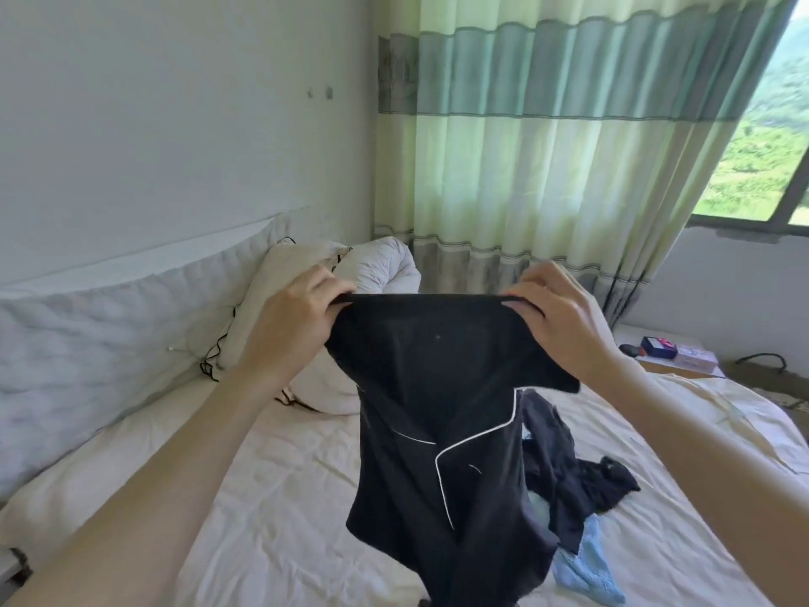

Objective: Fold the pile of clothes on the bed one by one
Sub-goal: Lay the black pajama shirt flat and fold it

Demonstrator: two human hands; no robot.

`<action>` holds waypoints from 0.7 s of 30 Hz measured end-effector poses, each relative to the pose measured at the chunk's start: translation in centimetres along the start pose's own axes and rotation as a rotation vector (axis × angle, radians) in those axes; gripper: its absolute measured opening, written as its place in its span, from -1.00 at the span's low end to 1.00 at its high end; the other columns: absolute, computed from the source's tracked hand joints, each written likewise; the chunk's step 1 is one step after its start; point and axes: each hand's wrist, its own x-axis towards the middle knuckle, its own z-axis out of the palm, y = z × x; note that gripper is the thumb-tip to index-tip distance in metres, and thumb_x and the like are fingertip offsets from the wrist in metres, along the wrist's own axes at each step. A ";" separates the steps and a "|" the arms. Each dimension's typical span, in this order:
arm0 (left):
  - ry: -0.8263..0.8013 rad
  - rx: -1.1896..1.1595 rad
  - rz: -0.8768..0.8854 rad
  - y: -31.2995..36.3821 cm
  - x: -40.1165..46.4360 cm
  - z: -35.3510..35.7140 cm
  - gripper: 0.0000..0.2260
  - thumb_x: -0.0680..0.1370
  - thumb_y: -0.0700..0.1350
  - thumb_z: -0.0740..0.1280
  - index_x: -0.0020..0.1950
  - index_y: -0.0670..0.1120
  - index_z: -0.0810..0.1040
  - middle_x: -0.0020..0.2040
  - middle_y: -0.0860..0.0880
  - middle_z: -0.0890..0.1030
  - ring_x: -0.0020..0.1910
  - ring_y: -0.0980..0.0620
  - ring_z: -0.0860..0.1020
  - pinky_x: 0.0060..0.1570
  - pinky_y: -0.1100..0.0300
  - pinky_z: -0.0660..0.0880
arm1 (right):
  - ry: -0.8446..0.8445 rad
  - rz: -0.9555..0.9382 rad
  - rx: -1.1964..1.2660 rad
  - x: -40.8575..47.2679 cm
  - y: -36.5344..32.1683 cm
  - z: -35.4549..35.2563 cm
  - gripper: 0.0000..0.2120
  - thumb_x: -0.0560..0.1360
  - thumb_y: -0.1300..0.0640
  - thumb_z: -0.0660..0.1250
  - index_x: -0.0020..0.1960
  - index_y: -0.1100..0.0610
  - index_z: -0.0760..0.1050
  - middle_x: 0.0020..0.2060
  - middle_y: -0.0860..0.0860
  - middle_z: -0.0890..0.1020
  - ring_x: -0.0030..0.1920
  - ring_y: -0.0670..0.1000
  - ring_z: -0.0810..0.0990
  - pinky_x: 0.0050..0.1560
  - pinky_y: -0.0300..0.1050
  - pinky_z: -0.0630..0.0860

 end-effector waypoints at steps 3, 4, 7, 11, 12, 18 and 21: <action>0.202 -0.135 -0.117 0.2 2.9 -1.7 -0.94 0.50 -0.18 0.37 -0.06 -0.06 0.53 -0.17 0.14 0.52 -0.20 0.19 0.47 -0.17 0.47 0.37 | 0.128 -0.001 -0.023 2.8 -0.2 -1.0 -0.82 0.53 0.16 0.29 -0.06 0.22 0.65 -0.11 0.14 0.54 -0.09 0.10 0.52 -0.12 -0.09 0.53; 0.211 -0.152 -0.148 0.4 2.4 -1.6 -0.94 0.49 -0.18 0.38 -0.08 -0.06 0.53 -0.19 0.16 0.52 -0.22 0.20 0.47 -0.16 0.50 0.37 | 0.118 -0.004 -0.033 2.6 -0.4 -0.9 -0.86 0.52 0.21 0.33 -0.06 0.24 0.65 -0.12 0.15 0.55 -0.11 0.13 0.53 -0.11 -0.06 0.54; 0.109 -0.111 -0.173 0.3 -1.1 -0.2 -0.95 0.45 -0.24 0.43 -0.11 -0.18 0.63 -0.21 0.01 0.61 -0.22 0.06 0.54 -0.16 0.41 0.39 | -0.021 0.073 0.015 0.2 -1.3 -0.1 -0.90 0.48 0.32 0.36 -0.05 0.26 0.65 -0.16 0.15 0.57 -0.12 0.18 0.56 -0.08 0.00 0.54; 0.161 -0.103 -0.145 -0.4 -3.7 -1.3 -0.95 0.42 -0.31 0.45 -0.14 -0.20 0.66 -0.25 -0.01 0.65 -0.28 0.12 0.57 -0.16 0.48 0.39 | -0.032 0.133 0.175 -1.7 -3.4 0.2 -0.89 0.48 0.34 0.35 -0.06 0.27 0.65 -0.20 0.12 0.61 -0.19 0.10 0.60 -0.08 -0.16 0.47; 0.189 -0.126 -0.164 -0.4 -4.3 -1.5 -0.96 0.44 -0.29 0.43 -0.14 -0.19 0.64 -0.26 0.03 0.63 -0.28 0.17 0.55 -0.17 0.53 0.37 | -0.009 0.163 0.206 -2.0 -4.1 0.3 -0.90 0.49 0.33 0.34 -0.07 0.27 0.65 -0.20 0.11 0.61 -0.20 0.07 0.59 -0.09 -0.17 0.47; 0.058 -0.439 -0.616 1.1 -12.2 0.5 -0.95 0.55 -0.20 0.31 -0.10 -0.09 0.50 -0.21 0.12 0.57 -0.17 0.18 0.54 -0.22 0.52 0.37 | -0.180 0.457 0.263 -8.2 -7.8 1.5 -0.91 0.53 0.18 0.32 -0.09 0.19 0.57 -0.22 -0.01 0.60 -0.18 -0.02 0.54 -0.10 -0.33 0.37; -0.031 -0.468 -0.665 2.6 -16.0 0.2 -0.92 0.56 -0.18 0.30 -0.13 -0.03 0.49 -0.21 0.12 0.57 -0.17 0.20 0.52 -0.21 0.50 0.38 | -0.273 0.557 0.367 -12.2 -9.2 1.1 -0.88 0.56 0.14 0.27 -0.14 0.12 0.52 -0.32 -0.15 0.53 -0.24 -0.16 0.48 -0.15 -0.25 0.35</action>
